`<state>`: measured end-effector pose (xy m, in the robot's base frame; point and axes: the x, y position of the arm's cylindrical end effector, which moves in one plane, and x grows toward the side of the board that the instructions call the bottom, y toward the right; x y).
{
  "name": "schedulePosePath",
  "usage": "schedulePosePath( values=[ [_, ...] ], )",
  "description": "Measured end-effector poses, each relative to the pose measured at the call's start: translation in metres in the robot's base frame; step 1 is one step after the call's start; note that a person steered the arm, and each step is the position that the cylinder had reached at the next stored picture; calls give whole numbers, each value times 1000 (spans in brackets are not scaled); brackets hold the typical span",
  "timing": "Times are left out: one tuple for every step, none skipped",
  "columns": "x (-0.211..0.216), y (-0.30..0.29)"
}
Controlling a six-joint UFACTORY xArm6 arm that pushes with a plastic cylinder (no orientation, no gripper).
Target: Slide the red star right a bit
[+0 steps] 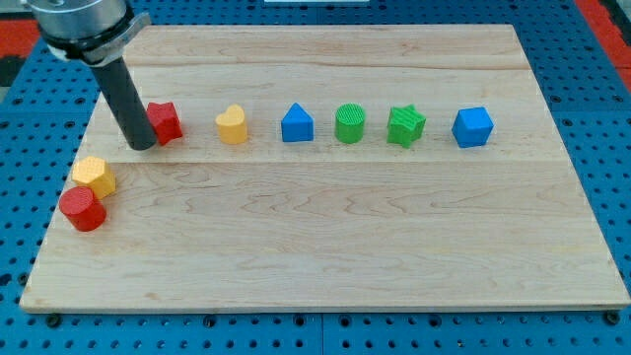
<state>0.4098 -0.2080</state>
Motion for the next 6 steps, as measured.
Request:
schedulePosePath(
  values=[
    [-3,-21],
    [-16,-60],
    [-31,-25],
    [-31,0],
    [-31,9],
    [-25,-15]
  ],
)
